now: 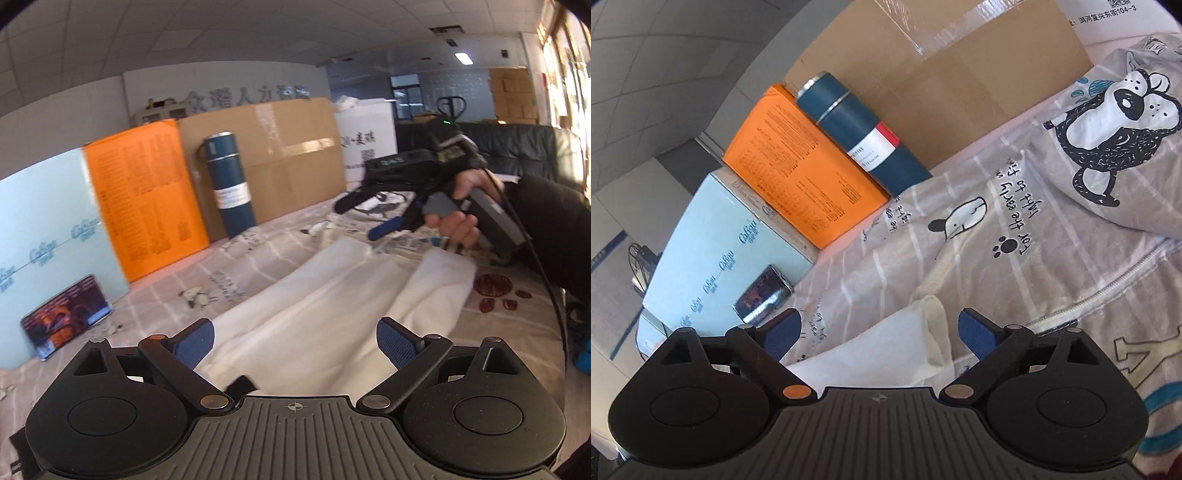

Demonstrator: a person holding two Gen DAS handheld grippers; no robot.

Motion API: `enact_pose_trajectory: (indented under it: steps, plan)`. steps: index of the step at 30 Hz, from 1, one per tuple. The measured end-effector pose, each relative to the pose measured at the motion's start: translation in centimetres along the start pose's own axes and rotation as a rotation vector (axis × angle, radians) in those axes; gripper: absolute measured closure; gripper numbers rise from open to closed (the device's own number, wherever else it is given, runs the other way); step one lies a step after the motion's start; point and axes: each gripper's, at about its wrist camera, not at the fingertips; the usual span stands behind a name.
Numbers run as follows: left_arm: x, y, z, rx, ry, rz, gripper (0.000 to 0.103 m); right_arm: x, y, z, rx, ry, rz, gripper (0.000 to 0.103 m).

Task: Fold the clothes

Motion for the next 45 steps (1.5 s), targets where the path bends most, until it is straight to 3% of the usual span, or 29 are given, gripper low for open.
enact_pose_trajectory:
  steps: [3, 7, 11, 13, 15, 16, 18, 20, 22, 23, 29, 34, 40, 45]
  plan:
    - [-3.1, -1.5, -0.1, 0.033, -0.112, -0.053, 0.006, -0.7, -1.9, 0.8, 0.082, 0.037, 0.038, 0.01]
    - [-6.6, -3.7, -0.5, 0.069, -0.253, -0.066, 0.006, -0.7, -4.0, 1.1, 0.136, 0.105, 0.058, 0.011]
    - [-9.7, -6.1, -0.1, 0.048, -0.338, -0.086, 0.006, -0.9, -4.5, 0.8, 0.126, 0.15, 0.1, 0.011]
    - [-10.9, -7.4, 0.5, 0.029, -0.367, -0.085, 0.006, -0.8, -4.4, 0.6, 0.113, 0.176, 0.108, 0.016]
    - [-11.9, -9.0, 1.4, 0.007, -0.374, -0.082, 0.007, -0.6, -4.2, 0.2, 0.11, 0.207, 0.116, 0.027]
    - [-12.2, -9.7, 1.7, 0.0, -0.373, -0.079, 0.007, -0.3, -4.2, 0.0, 0.114, 0.227, 0.118, 0.033]
    - [-12.8, -10.5, 2.1, -0.004, -0.371, -0.087, 0.019, 0.2, -4.2, -0.3, 0.114, 0.276, 0.093, 0.042]
    - [-13.0, -11.0, 2.2, 0.017, -0.365, -0.144, 0.061, 0.2, -4.2, -0.4, 0.111, 0.281, 0.074, 0.051]
    - [-13.0, -11.0, 2.2, 0.029, -0.364, -0.189, 0.079, 0.1, -4.1, -0.4, 0.108, 0.286, 0.055, 0.069]
    - [-12.9, -10.8, 2.2, 0.022, -0.365, -0.184, 0.091, 0.1, -4.1, -0.4, 0.105, 0.286, 0.043, 0.072]
    - [-10.2, -8.9, 2.5, -0.039, -0.249, -0.101, 0.097, -0.3, -2.9, -0.3, 0.041, 0.264, 0.124, 0.079]
    - [-7.6, -5.5, 2.5, -0.124, -0.15, -0.053, 0.098, 1.5, -2.3, -0.4, -0.009, 0.303, 0.108, 0.084]
    - [-4.7, -1.3, 2.4, -0.223, -0.055, 0.0, 0.099, 6.8, -0.9, 0.0, -0.069, 0.349, 0.064, 0.087]
    - [-2.4, 2.9, 1.6, -0.313, 0.036, 0.062, 0.099, 13.7, -0.5, 0.5, -0.116, 0.406, 0.027, 0.088]
Point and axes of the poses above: each gripper's, at about its wrist camera, not at the fingertips, and y roughly against the way its jaws point, x to its left, z to its top, and after that the axes turned 5 degrees about y, right-handed
